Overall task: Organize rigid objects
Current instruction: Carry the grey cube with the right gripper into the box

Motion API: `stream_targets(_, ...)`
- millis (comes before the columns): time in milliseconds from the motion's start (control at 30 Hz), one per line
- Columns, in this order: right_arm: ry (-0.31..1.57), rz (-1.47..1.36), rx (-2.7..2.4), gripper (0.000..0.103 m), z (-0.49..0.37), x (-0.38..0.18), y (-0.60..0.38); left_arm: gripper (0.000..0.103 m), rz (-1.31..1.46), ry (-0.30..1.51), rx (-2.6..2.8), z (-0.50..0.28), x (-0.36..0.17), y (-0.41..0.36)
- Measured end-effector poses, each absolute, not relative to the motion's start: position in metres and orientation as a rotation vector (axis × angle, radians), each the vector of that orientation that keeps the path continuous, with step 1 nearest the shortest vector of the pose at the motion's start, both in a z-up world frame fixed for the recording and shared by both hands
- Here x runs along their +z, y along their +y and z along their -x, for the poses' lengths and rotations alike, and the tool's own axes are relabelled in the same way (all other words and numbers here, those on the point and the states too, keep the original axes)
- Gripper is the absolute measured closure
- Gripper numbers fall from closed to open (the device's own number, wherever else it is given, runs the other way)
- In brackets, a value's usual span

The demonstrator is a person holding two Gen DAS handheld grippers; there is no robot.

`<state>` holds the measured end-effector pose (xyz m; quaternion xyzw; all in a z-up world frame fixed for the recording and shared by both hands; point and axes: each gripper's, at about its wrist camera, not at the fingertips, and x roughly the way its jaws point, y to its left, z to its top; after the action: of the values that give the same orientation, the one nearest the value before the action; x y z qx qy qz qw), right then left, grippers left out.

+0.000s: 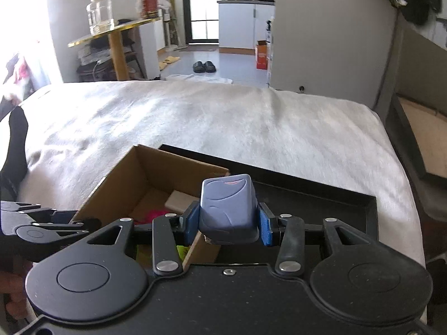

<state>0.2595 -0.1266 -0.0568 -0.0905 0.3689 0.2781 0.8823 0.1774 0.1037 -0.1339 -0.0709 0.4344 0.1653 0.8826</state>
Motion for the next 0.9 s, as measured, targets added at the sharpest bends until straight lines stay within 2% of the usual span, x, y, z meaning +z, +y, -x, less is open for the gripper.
stream_targets(67,0.764,0.207,0.587,0.061,-0.258,-0.057,-0.119,0.077,0.157,0.904,0.33,-0.177,-0.134,0.105)
stream_targets(267,0.764,0.248,0.612,0.061,-0.256,-0.059,-0.096,0.081,0.169,0.892,0.305,-0.175,-0.134,0.104)
stream_targets(900,0.789,0.355,0.596,0.065,-0.254,-0.079,-0.065,0.082,0.245,0.883,0.26,-0.171,-0.136,0.119)
